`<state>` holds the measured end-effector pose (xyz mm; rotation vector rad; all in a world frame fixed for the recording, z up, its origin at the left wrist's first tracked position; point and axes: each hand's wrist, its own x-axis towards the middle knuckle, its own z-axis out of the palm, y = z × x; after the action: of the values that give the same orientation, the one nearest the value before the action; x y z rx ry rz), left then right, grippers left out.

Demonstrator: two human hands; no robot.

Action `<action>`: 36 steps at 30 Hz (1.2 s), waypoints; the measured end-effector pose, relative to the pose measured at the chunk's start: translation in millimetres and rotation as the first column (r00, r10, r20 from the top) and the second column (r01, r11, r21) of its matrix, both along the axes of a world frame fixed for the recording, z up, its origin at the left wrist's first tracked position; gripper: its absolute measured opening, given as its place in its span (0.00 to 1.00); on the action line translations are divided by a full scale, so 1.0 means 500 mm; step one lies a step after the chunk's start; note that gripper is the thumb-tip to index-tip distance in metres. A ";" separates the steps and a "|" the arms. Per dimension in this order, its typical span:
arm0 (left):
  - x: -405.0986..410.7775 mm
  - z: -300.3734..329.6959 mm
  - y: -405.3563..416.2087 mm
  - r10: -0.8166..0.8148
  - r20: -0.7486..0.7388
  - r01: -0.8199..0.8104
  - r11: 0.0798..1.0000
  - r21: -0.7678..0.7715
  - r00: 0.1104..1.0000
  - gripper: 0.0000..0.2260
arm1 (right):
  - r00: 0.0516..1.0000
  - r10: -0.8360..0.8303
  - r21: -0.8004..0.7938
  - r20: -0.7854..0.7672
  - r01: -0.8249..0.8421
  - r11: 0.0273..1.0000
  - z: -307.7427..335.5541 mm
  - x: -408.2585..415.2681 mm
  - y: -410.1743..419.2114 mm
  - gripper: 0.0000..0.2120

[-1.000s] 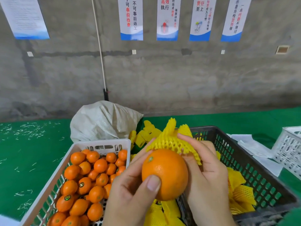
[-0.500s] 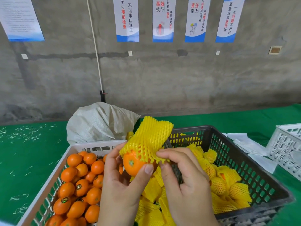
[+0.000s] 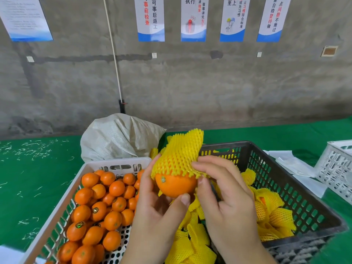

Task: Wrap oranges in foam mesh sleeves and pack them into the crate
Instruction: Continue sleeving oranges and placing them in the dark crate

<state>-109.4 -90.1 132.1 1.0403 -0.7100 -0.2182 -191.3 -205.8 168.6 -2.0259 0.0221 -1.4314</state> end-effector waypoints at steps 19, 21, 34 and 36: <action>-0.003 0.001 -0.010 0.093 -0.040 -0.095 0.994 -0.046 0.995 0.44 | 0.992 0.107 -0.090 -0.069 -0.113 0.990 -0.024 -0.003 0.000 0.22; 0.003 -0.004 0.001 0.082 0.038 -0.082 0.996 0.019 0.996 0.43 | 0.995 0.095 -0.105 -0.028 -0.097 0.990 -0.024 -0.007 -0.009 0.19; 0.010 -0.030 -0.017 0.320 0.043 -0.321 0.947 0.009 0.946 0.42 | 1.000 -0.017 -0.104 -0.024 0.014 0.994 -0.088 0.020 -0.002 0.14; 0.009 -0.032 -0.014 0.259 0.096 -0.264 0.964 0.039 0.961 0.45 | 0.996 0.037 -0.059 -0.085 -0.042 0.997 -0.093 0.031 -0.009 0.24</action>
<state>-104.8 -97.1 116.3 1.1877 -0.6430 0.0399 -175.9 -210.4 122.2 -2.1231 -0.0258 -1.3369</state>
